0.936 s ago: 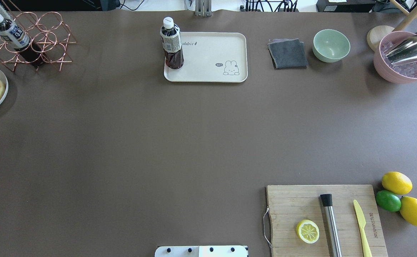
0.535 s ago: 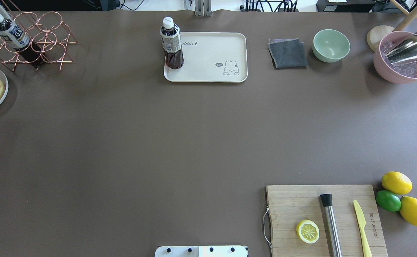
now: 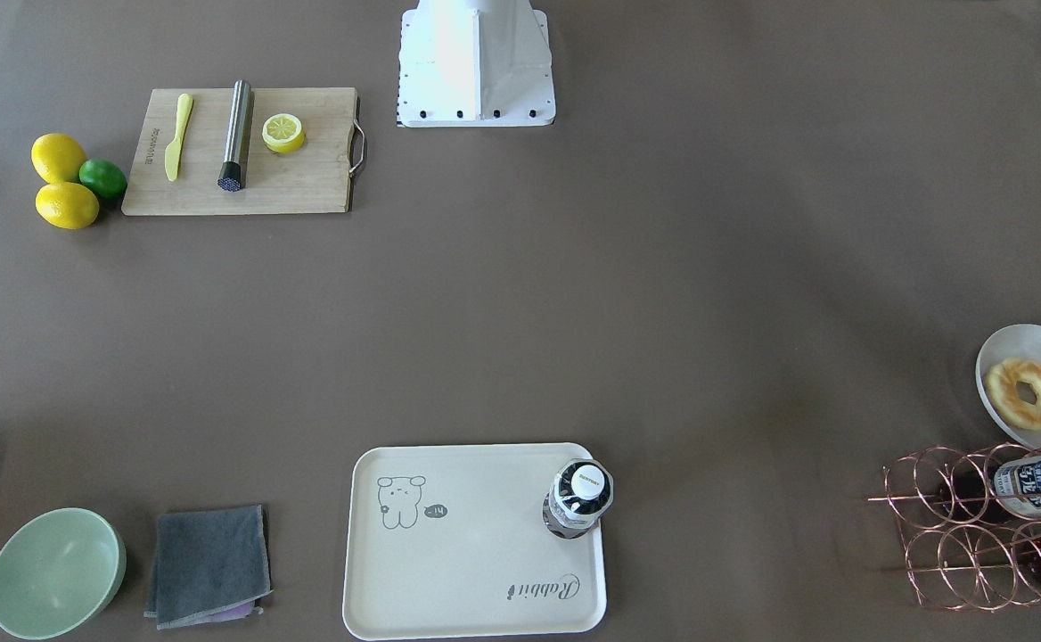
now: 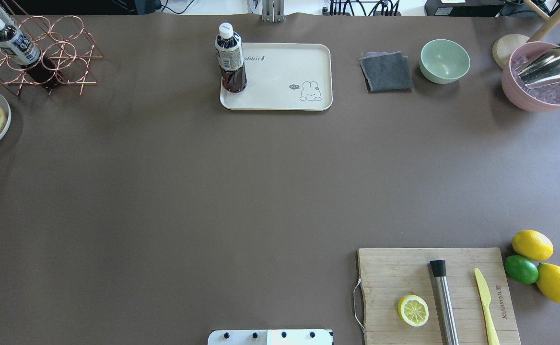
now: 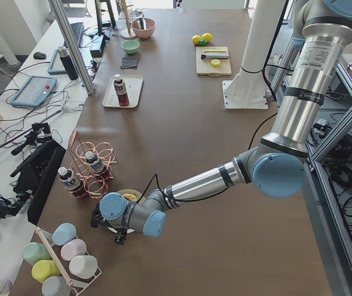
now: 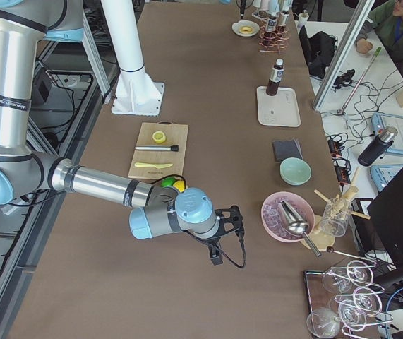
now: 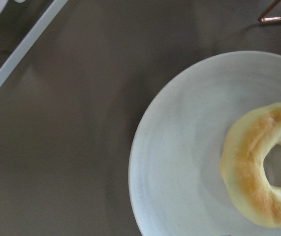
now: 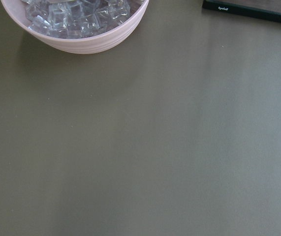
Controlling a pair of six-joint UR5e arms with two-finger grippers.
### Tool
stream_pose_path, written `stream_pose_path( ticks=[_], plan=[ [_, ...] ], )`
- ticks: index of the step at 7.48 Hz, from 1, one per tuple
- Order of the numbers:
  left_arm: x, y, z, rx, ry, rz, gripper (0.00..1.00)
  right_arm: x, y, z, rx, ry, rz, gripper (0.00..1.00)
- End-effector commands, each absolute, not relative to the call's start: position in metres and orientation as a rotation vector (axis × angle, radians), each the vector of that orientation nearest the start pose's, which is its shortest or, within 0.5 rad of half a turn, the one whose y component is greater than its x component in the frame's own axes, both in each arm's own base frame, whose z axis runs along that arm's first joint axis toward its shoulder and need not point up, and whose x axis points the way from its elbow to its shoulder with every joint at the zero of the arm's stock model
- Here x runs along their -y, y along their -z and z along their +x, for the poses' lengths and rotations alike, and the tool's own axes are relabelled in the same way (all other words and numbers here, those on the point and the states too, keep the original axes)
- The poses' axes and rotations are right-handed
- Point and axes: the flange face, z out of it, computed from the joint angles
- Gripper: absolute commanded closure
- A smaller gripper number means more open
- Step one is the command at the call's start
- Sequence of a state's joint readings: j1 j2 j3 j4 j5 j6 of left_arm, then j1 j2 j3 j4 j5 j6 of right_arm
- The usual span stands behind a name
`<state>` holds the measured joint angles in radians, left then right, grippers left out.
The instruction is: Place donut on tray
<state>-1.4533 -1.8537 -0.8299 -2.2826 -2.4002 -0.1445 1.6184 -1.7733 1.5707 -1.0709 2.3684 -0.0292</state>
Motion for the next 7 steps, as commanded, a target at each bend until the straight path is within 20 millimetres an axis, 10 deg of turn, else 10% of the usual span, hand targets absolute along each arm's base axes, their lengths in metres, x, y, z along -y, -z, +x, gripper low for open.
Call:
stream_pose_path(
  ticks=[1, 7],
  plan=[
    [0.599, -0.789, 0.003, -0.781, -0.069, 0.152, 0.24, 0.411, -0.693, 0.082, 0.78, 0.103, 0.315, 0.0],
    [0.614, -0.796, 0.053, -0.738, -0.039, 0.165, 0.37, 0.412, -0.691, 0.082, 0.775, 0.106, 0.325, 0.0]
  ],
)
